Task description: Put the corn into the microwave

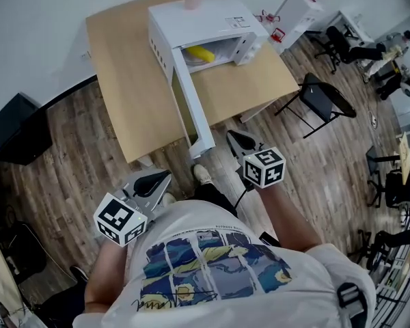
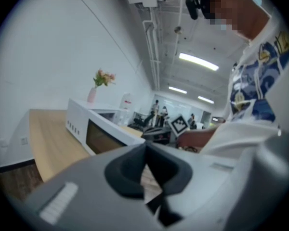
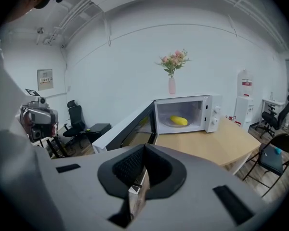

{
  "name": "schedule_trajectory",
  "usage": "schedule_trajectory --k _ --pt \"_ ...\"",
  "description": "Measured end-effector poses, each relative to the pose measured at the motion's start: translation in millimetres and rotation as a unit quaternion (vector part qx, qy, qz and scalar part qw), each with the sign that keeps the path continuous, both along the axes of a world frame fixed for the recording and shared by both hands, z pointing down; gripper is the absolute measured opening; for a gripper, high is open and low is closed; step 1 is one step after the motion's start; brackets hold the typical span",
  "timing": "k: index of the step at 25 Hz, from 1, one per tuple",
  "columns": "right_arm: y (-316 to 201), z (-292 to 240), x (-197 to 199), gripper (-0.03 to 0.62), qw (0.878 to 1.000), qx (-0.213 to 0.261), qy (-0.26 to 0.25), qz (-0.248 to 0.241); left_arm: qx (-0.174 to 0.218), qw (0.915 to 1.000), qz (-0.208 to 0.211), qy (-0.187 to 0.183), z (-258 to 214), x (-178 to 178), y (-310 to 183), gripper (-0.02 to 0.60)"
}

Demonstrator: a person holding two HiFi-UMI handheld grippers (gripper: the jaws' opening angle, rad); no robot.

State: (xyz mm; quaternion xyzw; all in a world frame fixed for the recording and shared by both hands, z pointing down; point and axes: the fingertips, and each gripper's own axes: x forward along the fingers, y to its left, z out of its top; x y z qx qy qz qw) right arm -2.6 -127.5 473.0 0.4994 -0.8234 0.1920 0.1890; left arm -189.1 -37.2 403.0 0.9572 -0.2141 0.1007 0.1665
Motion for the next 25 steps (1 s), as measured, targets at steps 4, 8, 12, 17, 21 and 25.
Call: schedule_trajectory --k 4,8,12,17,21,25 --pt "5.4 -9.3 -4.4 0.011 1.0 0.015 0.023 -0.008 0.005 1.0 0.008 0.002 -3.6 0.4 2.9 0.009" --pt "6.8 -17.9 -11.9 0.011 1.0 0.02 0.018 -0.015 0.005 1.0 0.005 0.003 -3.5 -4.8 4.4 0.009" --pt "10.5 -20.0 -14.7 0.011 1.0 0.019 0.015 -0.017 0.002 1.0 0.003 0.002 -0.5 -8.5 8.1 0.009" --pt "12.8 -22.0 -20.3 0.01 0.999 0.019 0.013 -0.022 -0.001 1.0 0.001 0.005 2.0 -10.7 7.4 0.009" --pt "15.8 -23.5 -25.0 0.009 0.999 0.02 0.014 -0.028 -0.002 1.0 0.002 0.002 6.3 -9.7 10.4 0.009" --pt "20.2 -24.6 -29.4 0.009 0.999 0.018 0.016 -0.035 -0.004 1.0 -0.004 0.0 10.7 -14.5 10.1 0.009"
